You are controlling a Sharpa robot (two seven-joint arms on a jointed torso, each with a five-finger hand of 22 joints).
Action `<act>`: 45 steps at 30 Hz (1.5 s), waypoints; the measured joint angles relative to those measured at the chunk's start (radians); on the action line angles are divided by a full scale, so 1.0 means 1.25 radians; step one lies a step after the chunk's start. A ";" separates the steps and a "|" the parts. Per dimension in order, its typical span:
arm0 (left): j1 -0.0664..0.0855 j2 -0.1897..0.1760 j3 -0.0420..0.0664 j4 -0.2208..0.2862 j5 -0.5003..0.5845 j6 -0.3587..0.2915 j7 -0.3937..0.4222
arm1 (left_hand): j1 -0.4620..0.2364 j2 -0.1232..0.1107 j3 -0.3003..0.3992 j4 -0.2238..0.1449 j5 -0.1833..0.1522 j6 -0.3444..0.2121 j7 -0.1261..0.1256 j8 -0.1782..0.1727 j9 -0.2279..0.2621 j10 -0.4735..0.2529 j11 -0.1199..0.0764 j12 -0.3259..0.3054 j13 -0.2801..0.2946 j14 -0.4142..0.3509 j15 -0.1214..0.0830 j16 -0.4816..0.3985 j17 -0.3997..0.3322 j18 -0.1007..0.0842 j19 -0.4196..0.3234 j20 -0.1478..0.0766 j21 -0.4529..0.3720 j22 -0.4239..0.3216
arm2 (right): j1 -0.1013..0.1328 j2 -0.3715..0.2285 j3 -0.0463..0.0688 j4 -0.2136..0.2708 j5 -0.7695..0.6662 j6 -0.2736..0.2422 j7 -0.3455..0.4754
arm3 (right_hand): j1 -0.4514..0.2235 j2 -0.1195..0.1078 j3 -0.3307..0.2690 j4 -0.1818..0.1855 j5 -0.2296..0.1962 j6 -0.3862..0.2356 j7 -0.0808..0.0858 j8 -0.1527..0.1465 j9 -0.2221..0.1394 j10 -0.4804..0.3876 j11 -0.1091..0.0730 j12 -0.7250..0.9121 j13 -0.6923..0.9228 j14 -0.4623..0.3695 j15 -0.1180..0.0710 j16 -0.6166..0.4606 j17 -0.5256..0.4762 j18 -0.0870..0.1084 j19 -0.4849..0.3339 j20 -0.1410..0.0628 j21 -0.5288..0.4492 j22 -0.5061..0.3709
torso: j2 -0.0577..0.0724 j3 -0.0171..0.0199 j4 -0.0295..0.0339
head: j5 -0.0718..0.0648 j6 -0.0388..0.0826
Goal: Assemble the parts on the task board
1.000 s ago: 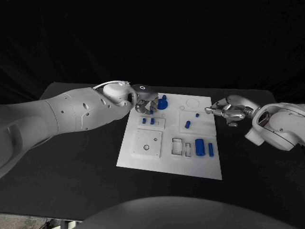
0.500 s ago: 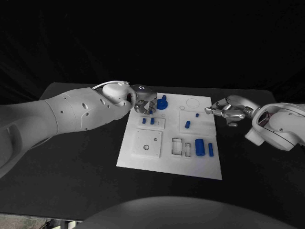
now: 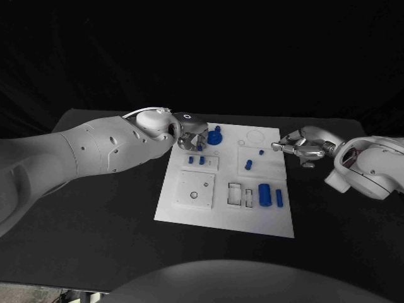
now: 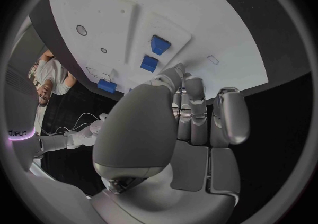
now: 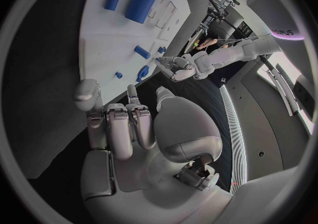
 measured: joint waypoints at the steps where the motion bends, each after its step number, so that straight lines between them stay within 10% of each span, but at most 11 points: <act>1: 0.000 0.000 0.000 -0.001 0.000 0.001 0.000 | 0.000 0.000 0.000 0.000 0.000 -0.004 -0.001 -0.002 -0.001 0.000 0.000 0.000 -0.001 -0.001 -0.001 -0.003 -0.003 0.000 -0.002 0.002 -0.003 0.000 | 0.000 0.000 0.000 0.000 0.000 0.000 0.000 | 0.000 0.000 0.000 0.000 0.000 0.000 0.000 0.000 0.000 0.000 0.000 0.000 0.000 0.000 0.000 0.000 0.000 0.000 0.000 0.000 0.000 0.000 | 0.000 0.0000 0.0000 | 0.000 0.000; 33: -0.001 -0.037 0.003 0.011 -0.001 -0.037 -0.016 | -0.024 -0.033 0.002 0.031 -0.051 -0.178 -0.066 -0.033 -0.036 -0.069 0.017 -0.053 -0.009 -0.017 0.009 -0.009 -0.029 0.000 -0.012 0.006 -0.018 0.000 | 0.000 -0.005 0.000 0.000 0.000 -0.003 -0.001 | 0.029 -0.012 -0.001 -0.008 0.000 0.011 0.006 0.000 0.000 0.004 0.005 -0.023 0.001 0.003 0.003 0.000 0.001 0.008 -0.018 0.004 -0.029 0.000 | -0.001 -0.0002 0.0000 | 0.000 0.000; 40: 0.032 -0.103 0.018 0.056 -0.003 -0.107 -0.017 | -0.034 -0.052 0.010 0.062 -0.070 -0.134 -0.075 -0.006 -0.030 -0.086 0.014 -0.063 -0.013 0.000 0.005 -0.002 -0.022 0.000 -0.003 0.006 -0.005 0.000 | 0.035 -0.016 -0.001 0.023 0.000 -0.037 0.022 | 0.161 -0.067 0.015 -0.031 0.022 0.017 0.004 -0.010 -0.008 -0.359 0.010 -0.361 -0.082 0.000 0.006 -0.044 0.001 0.013 0.022 0.000 0.017 0.000 | 0.000 0.0000 -0.0004 | -0.005 0.000; 43: 0.053 -0.137 0.022 0.082 -0.011 -0.141 -0.019 | -0.042 -0.070 0.010 0.090 -0.086 -0.109 -0.089 -0.001 -0.028 -0.094 0.006 -0.069 -0.017 0.013 -0.001 0.002 -0.016 0.000 -0.003 0.006 -0.003 0.000 | 0.072 -0.019 -0.001 0.036 -0.006 -0.050 0.031 | 0.243 -0.092 0.068 -0.053 0.207 0.020 0.000 -0.022 -0.015 -0.528 0.006 -0.571 -0.235 0.001 0.001 -0.049 0.000 0.013 0.034 -0.008 0.031 0.000 | 0.000 0.0004 -0.0003 | -0.004 0.000; 45: 0.070 -0.162 0.025 0.101 -0.022 -0.167 -0.025 | -0.047 -0.079 0.008 0.106 -0.090 -0.103 -0.095 -0.001 -0.030 -0.104 0.000 -0.077 -0.020 0.013 -0.001 0.001 -0.021 0.000 -0.003 0.006 -0.003 0.000 | 0.106 -0.017 0.000 0.044 -0.021 -0.050 0.030 | 0.267 -0.116 0.109 -0.053 0.244 0.017 -0.004 -0.033 -0.021 -0.587 0.021 -0.685 -0.315 0.001 0.014 -0.065 0.000 0.013 0.017 -0.001 0.005 0.000 | 0.000 0.0000 -0.0003 | -0.005 0.000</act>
